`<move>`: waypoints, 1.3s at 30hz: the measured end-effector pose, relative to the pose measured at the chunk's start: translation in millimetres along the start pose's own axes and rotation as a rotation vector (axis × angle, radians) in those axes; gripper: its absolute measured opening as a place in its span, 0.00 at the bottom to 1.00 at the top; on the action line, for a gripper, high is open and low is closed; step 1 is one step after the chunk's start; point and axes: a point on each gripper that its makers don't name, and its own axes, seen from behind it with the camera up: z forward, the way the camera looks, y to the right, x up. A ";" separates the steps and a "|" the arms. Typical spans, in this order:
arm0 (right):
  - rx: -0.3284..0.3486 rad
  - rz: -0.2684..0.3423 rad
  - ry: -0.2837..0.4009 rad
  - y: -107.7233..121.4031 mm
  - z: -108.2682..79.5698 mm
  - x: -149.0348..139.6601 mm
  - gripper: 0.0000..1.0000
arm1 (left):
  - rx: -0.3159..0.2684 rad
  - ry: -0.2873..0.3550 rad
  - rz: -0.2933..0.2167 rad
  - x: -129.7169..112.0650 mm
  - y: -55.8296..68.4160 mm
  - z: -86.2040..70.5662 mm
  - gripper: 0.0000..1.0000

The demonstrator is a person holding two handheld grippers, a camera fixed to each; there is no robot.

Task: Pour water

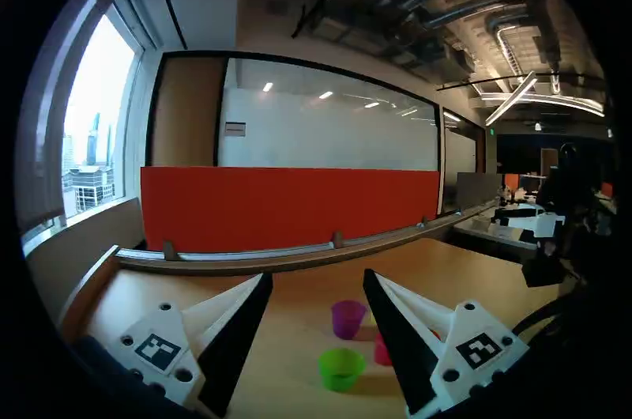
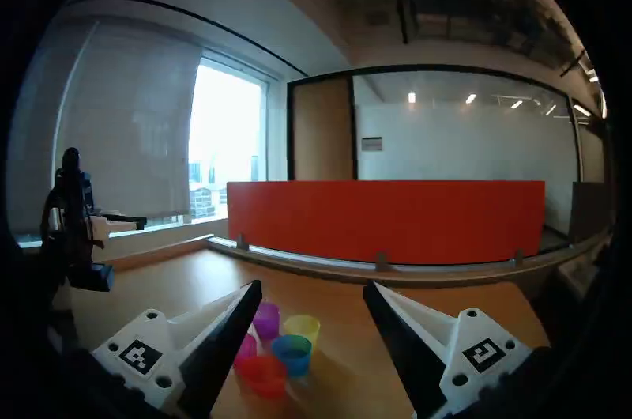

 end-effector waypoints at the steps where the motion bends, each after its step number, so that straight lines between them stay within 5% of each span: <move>1: 0.013 0.001 -0.001 -2.9 -0.2 0.3 1.00 | -0.011 0.003 0.005 1.1 2.4 0.5 0.85; 11: 0.082 -0.010 -0.013 -16.9 2.7 -2.3 1.00 | -0.102 0.009 -0.023 3.7 18.5 7.1 0.85; 23: 0.129 -0.029 -0.083 -25.9 4.3 -16.6 1.00 | -0.169 -0.056 0.060 -12.5 28.4 14.4 0.84; 39: 0.184 -0.085 -0.218 -25.1 6.1 -49.3 1.00 | -0.250 -0.191 0.093 -55.1 30.4 30.7 0.85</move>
